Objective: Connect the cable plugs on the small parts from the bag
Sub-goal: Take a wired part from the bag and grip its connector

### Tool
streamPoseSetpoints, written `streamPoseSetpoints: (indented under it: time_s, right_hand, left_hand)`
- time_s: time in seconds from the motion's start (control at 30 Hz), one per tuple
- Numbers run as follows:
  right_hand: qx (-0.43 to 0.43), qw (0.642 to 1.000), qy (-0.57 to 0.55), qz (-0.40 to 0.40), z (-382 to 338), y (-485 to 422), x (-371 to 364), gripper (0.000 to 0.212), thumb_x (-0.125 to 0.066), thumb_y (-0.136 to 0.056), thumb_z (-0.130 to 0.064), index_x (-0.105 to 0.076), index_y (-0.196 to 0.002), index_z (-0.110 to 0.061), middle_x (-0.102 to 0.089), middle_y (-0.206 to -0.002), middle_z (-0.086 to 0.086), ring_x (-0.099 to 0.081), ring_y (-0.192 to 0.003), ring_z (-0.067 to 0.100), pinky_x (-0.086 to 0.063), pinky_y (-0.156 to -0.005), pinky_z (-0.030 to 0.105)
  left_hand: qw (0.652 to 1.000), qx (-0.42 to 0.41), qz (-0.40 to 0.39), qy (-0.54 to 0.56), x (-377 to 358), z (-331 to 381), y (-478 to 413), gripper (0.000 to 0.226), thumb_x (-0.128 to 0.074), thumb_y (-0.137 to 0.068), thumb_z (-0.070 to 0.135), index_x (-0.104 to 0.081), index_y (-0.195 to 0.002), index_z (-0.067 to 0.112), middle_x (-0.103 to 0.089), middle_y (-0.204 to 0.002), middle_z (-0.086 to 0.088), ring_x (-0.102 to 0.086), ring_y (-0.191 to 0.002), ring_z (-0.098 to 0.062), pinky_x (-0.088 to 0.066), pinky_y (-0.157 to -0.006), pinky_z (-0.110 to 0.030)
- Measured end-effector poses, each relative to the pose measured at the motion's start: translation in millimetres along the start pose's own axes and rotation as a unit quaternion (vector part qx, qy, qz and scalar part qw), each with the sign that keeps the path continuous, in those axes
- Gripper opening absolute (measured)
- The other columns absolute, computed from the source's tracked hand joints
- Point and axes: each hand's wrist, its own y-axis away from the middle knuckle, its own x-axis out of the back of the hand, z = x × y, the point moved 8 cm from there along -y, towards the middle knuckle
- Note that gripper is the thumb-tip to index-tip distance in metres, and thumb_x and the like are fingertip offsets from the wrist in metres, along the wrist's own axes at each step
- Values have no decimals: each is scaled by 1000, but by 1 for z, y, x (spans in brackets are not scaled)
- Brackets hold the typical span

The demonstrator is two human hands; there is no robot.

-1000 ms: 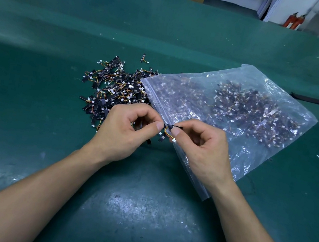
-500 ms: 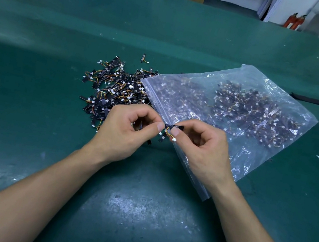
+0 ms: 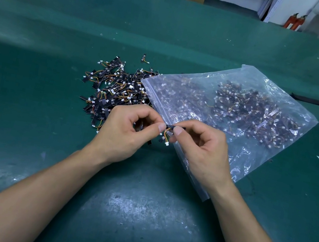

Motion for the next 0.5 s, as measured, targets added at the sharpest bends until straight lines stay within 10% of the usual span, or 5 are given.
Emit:
streamPoseSetpoints:
  time_s: [0.5]
  right_hand:
    - [-8,1000,-17,-2,-1,1,-1,11,-67,-89,-23,-76,-83,-19,-72,-69,-2,-45,-53,8,-36,-53,21]
  left_hand:
    - [1000,-9,-5,-18,0,2,0,11,-67,-87,19,-68,-77,23,-65,-70,0,-56,-64,-24,-47,-62,-42]
